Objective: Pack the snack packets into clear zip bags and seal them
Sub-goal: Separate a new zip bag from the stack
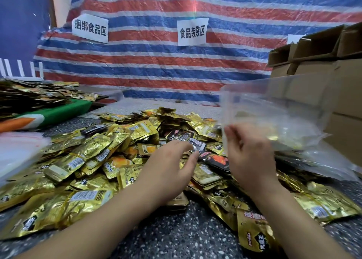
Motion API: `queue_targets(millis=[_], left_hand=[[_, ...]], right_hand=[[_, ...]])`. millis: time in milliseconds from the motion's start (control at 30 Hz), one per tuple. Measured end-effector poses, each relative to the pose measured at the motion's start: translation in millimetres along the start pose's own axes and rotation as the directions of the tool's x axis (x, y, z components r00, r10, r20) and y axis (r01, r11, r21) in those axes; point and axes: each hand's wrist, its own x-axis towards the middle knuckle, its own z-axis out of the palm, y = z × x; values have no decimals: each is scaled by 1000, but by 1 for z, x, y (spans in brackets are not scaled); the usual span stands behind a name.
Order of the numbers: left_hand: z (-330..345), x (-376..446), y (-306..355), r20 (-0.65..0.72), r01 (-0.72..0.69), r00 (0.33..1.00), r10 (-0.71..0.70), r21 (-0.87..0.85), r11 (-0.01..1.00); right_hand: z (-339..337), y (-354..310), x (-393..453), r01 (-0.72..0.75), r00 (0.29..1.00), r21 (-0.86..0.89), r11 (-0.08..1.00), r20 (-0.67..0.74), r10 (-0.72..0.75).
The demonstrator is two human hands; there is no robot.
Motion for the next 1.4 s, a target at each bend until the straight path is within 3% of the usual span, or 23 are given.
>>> queue_targets(millis=[67, 167, 233, 333, 433, 567, 1000, 1267, 1400], left_hand=[[1, 0, 3, -44, -17, 999, 12, -113, 993], [2, 0, 6, -11, -26, 1000, 25, -204, 979], [3, 1, 4, 34, -18, 999, 26, -220, 975], [4, 2, 2, 49, -3, 999, 15, -219, 976], [4, 1, 2, 47, 3, 999, 7, -204, 979], [2, 0, 2, 56, -38, 997, 46, -148, 988], [-5, 0, 4, 128, -69, 988, 91, -173, 983], [-9, 1, 9, 182, 66, 983, 8, -395, 916], [-11, 6, 4, 91, 167, 986, -143, -360, 918]], right_hand=[[7, -4, -5, -36, 980, 69, 997, 198, 22], [15, -13, -12, -359, 873, 254, 898, 432, 227], [17, -17, -14, -528, 784, 303, 793, 532, 319], [13, -17, -12, -645, 712, 375, 666, 613, 344], [10, -19, -11, -667, 709, 412, 621, 607, 359], [9, -20, -10, -650, 715, 406, 642, 613, 337], [3, -22, -8, -710, 663, 476, 519, 700, 266], [2, -20, -6, -678, 697, 452, 579, 645, 313], [-1, -18, -2, -681, 726, 498, 537, 554, 406]])
